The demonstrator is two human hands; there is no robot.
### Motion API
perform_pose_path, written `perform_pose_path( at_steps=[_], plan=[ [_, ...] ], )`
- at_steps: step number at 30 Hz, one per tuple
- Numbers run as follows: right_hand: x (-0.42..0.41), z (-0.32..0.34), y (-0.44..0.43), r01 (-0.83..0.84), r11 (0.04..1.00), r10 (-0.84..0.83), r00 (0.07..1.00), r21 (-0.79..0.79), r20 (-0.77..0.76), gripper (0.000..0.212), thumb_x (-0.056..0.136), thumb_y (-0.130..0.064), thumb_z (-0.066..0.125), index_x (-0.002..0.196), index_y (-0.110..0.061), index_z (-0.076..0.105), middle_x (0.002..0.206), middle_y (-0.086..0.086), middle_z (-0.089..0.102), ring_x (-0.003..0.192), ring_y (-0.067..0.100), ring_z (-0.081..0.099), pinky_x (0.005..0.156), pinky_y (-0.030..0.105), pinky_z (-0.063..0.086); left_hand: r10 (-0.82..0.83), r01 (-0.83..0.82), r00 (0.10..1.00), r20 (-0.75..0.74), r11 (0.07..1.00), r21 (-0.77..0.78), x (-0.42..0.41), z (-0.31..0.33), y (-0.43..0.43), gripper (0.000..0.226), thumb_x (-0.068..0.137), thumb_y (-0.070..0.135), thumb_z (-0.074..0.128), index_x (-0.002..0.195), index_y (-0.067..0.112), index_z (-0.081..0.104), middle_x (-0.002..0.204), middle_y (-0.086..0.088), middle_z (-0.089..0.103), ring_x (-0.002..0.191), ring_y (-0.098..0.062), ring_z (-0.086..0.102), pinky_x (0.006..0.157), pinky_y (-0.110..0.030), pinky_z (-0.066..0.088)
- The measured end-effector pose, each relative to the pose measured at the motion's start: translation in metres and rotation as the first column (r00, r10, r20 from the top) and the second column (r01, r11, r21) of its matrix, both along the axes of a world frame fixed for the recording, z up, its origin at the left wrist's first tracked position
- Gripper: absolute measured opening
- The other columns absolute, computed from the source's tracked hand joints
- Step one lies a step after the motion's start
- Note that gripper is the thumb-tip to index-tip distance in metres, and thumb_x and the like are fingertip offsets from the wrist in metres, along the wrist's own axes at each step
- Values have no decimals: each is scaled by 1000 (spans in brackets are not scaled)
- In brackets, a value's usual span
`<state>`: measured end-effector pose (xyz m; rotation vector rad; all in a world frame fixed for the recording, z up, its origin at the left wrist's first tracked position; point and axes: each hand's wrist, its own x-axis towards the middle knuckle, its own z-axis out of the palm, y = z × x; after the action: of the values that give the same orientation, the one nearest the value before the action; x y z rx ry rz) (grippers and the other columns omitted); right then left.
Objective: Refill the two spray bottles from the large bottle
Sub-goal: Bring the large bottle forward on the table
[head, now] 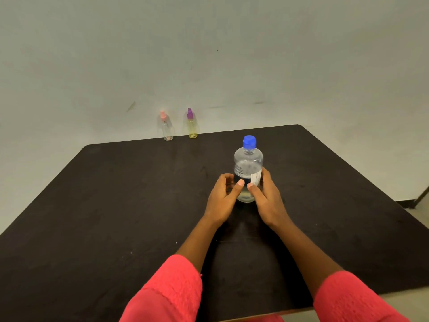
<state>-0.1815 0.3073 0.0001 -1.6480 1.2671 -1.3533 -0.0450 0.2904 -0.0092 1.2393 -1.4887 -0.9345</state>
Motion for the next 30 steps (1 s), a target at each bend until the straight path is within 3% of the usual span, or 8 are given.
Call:
perform_pose_path(
  at_steps=[6,13,18,22,26,29,30],
  plan=[
    [-1,-1,-1,27,1000,-27,1000,11,9,51,86,-34,49,136,-27,42,128,-6,57,117,8,56,101,38,47,-8,9,1000,26,1000,-29,-2,-2,-2,43,92,42,57,127,16,49,118,4,60,106,-6,59,90,-22,48],
    [-3,1,-1,148,989,-150,979,29,135,54,81,-24,42,135,-25,44,121,-5,59,110,10,58,95,33,49,-37,39,996,78,999,-18,-22,-3,-5,46,88,41,63,126,20,48,121,5,57,107,-5,57,95,-29,50],
    [-12,5,-5,341,936,-350,880,88,321,49,81,-22,38,128,-18,52,112,-3,61,99,8,59,84,27,48,-51,52,995,89,999,-14,-56,3,-5,43,89,37,63,126,22,47,120,5,55,105,-4,56,94,-30,49],
    [-26,6,-12,404,907,-420,835,122,356,44,89,-10,37,129,-13,53,111,1,62,96,9,59,80,26,48,-43,46,992,120,999,-22,-78,7,-5,47,91,38,61,131,20,44,128,4,50,106,-3,50,96,-27,45],
    [-40,6,-19,433,888,-458,821,151,339,44,92,-3,36,131,-13,51,116,4,61,104,18,59,82,29,48,-58,61,986,157,998,-11,-92,12,-7,49,92,41,57,134,20,40,134,3,46,114,-11,52,96,-30,45],
    [-41,10,-17,440,882,-471,817,167,333,48,92,-2,38,137,-16,46,122,2,58,101,10,58,79,22,47,-67,71,980,186,997,-16,-96,14,-9,48,93,41,55,134,21,40,135,4,45,114,-12,53,94,-30,46],
    [-39,11,-16,458,871,-491,800,179,344,53,92,-2,41,142,-18,40,130,1,54,106,8,56,85,23,47,-75,79,980,187,997,-16,-97,12,-10,48,92,41,56,134,22,40,134,5,46,114,-12,53,95,-31,46]
  ],
)
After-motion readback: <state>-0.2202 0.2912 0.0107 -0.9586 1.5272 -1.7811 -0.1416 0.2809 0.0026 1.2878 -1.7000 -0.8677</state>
